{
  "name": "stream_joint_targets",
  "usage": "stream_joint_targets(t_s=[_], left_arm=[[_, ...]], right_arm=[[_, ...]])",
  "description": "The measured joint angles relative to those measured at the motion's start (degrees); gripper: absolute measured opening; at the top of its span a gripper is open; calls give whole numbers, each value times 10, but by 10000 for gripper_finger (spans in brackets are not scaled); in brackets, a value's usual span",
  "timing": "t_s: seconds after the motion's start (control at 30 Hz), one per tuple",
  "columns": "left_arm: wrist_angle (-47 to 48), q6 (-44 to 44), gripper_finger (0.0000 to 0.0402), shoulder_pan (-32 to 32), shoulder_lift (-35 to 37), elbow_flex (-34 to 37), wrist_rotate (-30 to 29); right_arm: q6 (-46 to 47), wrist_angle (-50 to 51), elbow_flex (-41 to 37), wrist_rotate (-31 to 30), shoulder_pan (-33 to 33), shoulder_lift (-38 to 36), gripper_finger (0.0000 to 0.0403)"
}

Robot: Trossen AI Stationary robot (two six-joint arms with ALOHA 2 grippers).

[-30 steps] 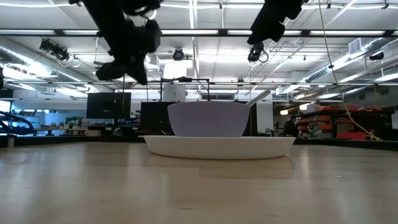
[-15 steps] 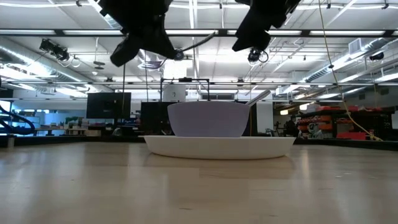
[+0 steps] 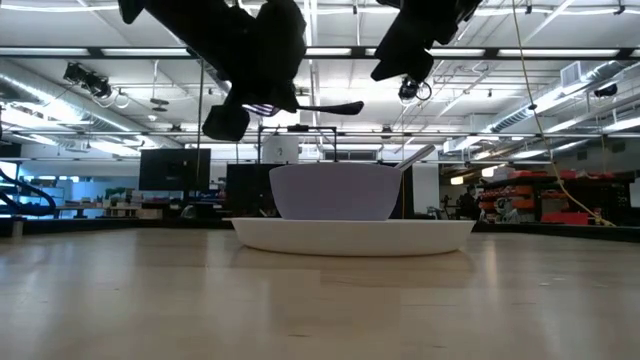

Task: Set table place
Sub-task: Put the fork on the right side of the plate

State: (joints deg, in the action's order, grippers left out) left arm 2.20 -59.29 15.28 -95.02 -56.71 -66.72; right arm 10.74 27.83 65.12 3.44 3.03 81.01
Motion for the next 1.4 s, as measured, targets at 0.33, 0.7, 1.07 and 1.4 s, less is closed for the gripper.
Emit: stream_joint_targets(t_s=[0.33,0.7,1.07,1.4], left_arm=[[-83,-93,10,11,0,0,20],[-117,-106,10,9,0,0,30],[-110,-120,9,9,0,1,33],[-117,-117,9,6,1,0,30]], right_arm=[[2,21,0,-38,-1,0,191],[12,25,0,-38,0,0,192],[5,-18,0,5,-16,51,191],[-16,-23,0,20,-23,46,188]])
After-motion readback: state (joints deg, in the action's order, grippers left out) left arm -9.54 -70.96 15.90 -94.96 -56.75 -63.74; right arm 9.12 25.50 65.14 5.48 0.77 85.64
